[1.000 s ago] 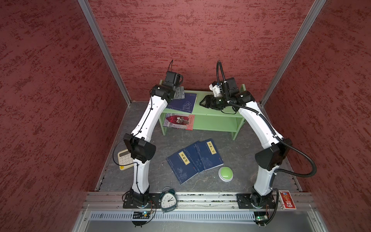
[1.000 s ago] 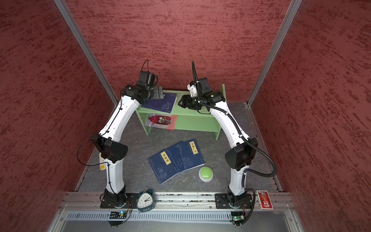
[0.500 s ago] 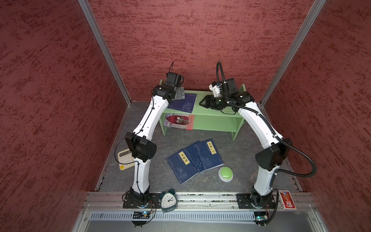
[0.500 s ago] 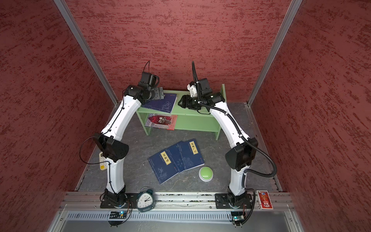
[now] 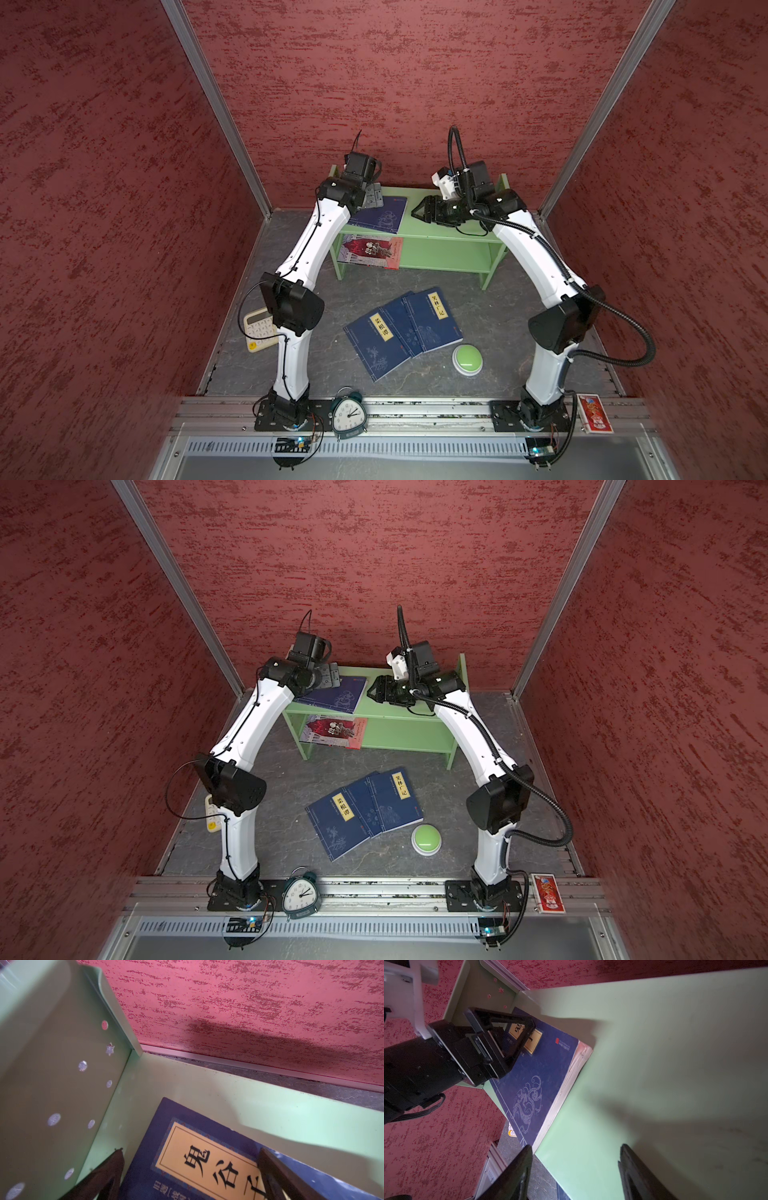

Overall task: Stacking books/files
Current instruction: Rotate the book on the bookshelf.

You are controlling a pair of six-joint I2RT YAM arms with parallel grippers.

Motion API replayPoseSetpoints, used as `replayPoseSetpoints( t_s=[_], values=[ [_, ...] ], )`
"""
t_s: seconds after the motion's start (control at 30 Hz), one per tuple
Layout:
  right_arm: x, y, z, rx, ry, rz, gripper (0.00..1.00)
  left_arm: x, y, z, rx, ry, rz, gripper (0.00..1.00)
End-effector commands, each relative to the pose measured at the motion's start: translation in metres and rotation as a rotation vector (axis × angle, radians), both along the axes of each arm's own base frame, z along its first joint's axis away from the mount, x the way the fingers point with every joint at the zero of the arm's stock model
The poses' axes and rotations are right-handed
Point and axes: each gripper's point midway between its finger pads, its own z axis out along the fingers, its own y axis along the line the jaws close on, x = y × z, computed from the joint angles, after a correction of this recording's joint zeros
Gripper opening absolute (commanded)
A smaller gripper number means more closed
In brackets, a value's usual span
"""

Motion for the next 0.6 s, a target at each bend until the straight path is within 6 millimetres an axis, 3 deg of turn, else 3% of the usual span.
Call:
replayPoseSetpoints(
  t_s=[0.0,0.23,0.57],
  values=[
    [0.002,0.008,0.015,0.048,-0.033,0.035,0.67,-0.014,0.004,-0.026,-0.011,0.110,0.002,0.99],
    [0.010,0.013,0.006,0.034,-0.009,0.047,0.68,-0.027,0.001,-0.030,-0.047,0.147,-0.012,0.99],
    [0.025,0.016,-0.005,-0.001,-0.001,0.042,0.67,-0.040,0.002,-0.018,-0.072,0.140,-0.026,0.99]
  ],
)
